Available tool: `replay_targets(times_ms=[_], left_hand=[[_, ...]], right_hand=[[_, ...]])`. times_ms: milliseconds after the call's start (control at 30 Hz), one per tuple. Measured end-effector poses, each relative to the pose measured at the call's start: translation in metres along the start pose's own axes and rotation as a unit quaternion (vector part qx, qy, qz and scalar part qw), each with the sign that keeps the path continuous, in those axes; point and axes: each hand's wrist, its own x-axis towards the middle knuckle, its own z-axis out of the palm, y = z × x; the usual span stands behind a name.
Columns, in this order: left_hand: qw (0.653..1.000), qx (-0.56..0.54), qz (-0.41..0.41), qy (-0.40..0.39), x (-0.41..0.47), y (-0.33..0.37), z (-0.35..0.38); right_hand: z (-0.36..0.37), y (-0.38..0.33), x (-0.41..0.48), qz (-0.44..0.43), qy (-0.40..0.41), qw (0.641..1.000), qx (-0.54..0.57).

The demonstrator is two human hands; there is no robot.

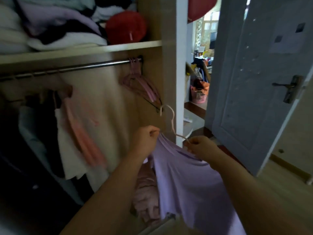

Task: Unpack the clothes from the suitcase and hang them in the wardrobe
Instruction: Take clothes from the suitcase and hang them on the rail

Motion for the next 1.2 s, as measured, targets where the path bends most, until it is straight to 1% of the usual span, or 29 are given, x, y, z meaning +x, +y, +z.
replay_targets(times_ms=[167, 300, 467, 567, 667, 833, 933, 1067, 1200], left_hand=[[0.996, 0.068, -0.008, 0.061, 0.009, -0.021, -0.045], [0.991, 0.083, -0.011, 0.103, 0.022, -0.039, -0.08], [0.985, 0.111, -0.005, 0.129, 0.046, -0.066, -0.133], [0.982, 0.127, -0.012, 0.142, 0.068, -0.083, -0.165], [0.974, 0.158, 0.004, 0.162, 0.095, -0.096, -0.197], [0.97, 0.182, 0.019, 0.161, 0.135, -0.115, -0.243], [0.968, 0.199, 0.007, 0.154, 0.156, -0.13, -0.264], [0.971, 0.189, 0.001, 0.148, 0.179, -0.15, -0.281], [0.968, 0.207, -0.005, 0.141, 0.195, -0.166, -0.292]], right_hand=[[0.037, -0.044, 0.029, -0.02, -0.013, 0.999, 0.025], [0.065, -0.079, 0.049, -0.047, -0.013, 0.996, 0.078], [0.11, -0.132, 0.08, -0.066, -0.023, 0.987, 0.144], [0.14, -0.164, 0.097, -0.07, -0.027, 0.984, 0.161], [0.169, -0.201, 0.118, -0.084, -0.029, 0.979, 0.182], [0.214, -0.263, 0.157, -0.113, -0.023, 0.973, 0.2], [0.237, -0.292, 0.181, -0.12, -0.016, 0.968, 0.218], [0.261, -0.318, 0.208, -0.119, -0.015, 0.965, 0.231], [0.283, -0.33, 0.23, -0.109, -0.006, 0.966, 0.235]])
